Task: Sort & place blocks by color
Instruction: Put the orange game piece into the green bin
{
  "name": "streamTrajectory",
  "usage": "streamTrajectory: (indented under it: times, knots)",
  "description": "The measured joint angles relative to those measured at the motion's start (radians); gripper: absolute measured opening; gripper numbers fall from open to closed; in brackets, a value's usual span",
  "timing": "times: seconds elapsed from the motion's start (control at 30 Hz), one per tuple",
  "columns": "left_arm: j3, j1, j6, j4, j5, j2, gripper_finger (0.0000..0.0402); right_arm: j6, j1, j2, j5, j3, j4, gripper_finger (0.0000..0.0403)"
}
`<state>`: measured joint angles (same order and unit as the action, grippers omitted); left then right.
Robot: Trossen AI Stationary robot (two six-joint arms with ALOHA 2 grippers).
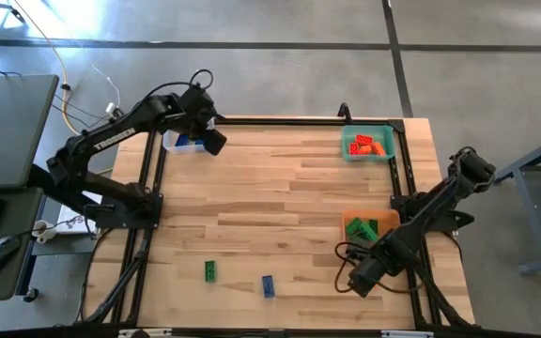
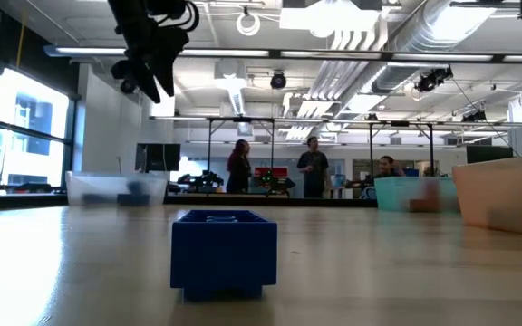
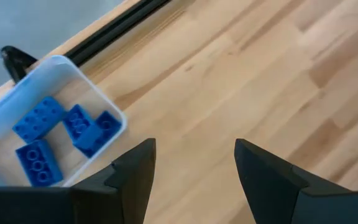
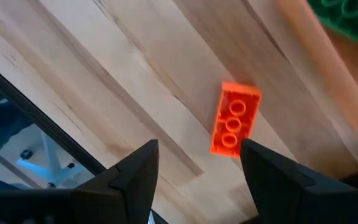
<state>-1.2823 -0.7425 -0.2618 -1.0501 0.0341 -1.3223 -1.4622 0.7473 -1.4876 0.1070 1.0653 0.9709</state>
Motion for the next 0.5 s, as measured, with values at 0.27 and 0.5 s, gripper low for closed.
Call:
streamTrajectory:
  times: [0.27,0.5]
  knots:
    - [0.0,0.087,-0.086,0.0,0.003,0.012,0.0205,-0.08,0.048,-0.004,0.015,0.0,0.032,0.0223]
    - [0.0,0.146,-0.106,0.0,0.003,0.012,0.0204,-0.086,0.063,-0.059,0.0,0.0,0.029,0.0248]
